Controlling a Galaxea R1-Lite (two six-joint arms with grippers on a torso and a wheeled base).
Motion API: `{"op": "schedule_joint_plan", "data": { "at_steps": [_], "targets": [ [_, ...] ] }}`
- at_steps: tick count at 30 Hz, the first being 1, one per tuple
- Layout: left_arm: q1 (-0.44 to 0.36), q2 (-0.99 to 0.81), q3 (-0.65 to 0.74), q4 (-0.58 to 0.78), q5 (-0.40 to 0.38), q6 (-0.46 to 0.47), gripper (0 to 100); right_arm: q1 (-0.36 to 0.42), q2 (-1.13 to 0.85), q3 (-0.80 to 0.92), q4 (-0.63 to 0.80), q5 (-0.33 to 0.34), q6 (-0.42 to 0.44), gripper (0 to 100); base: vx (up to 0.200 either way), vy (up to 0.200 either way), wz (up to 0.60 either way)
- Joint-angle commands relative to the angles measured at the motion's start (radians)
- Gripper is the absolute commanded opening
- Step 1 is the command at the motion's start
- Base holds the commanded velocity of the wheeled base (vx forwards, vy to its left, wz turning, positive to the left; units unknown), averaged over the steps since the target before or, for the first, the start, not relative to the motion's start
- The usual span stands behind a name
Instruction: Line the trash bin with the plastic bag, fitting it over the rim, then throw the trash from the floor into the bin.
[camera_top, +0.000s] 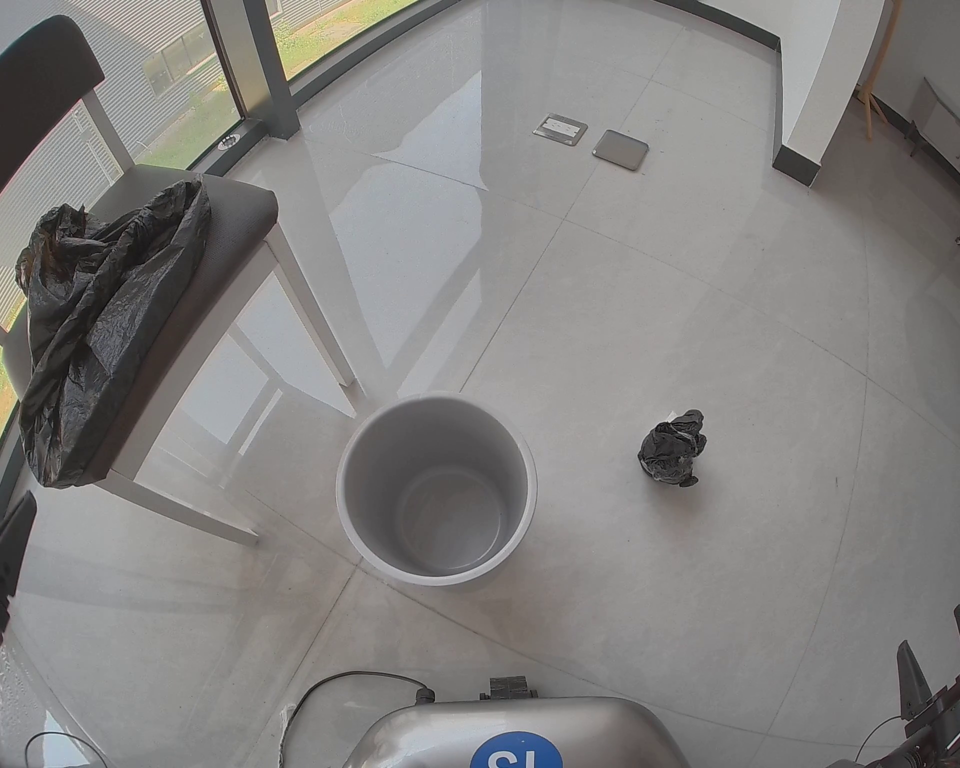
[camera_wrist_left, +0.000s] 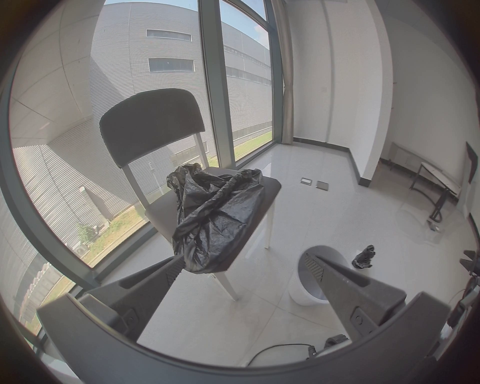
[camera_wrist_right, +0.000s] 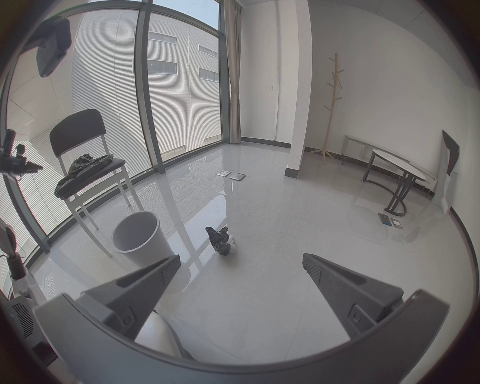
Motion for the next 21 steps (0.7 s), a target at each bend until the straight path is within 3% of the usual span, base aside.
{"op": "schedule_joint_plan", "data": {
  "at_steps": [1,8,21],
  "targets": [
    [0.052,0.12,-0.069,0.003,0.01,0.004,100,0.0,-0.016,0.016,0.001,0.001,-0.001,100,0.0,0.0,0.0],
    [0.122,0.243,-0.17,-0.005,0.01,0.057,100,0.0,-0.016,0.016,0.001,0.001,0.006,100,0.0,0.0,0.0],
    [0.158,0.329,-0.262,-0.005,0.01,0.08,100,0.0,-0.016,0.016,0.0,0.003,0.004,100,0.0,0.0,0.0]
  ]
}}
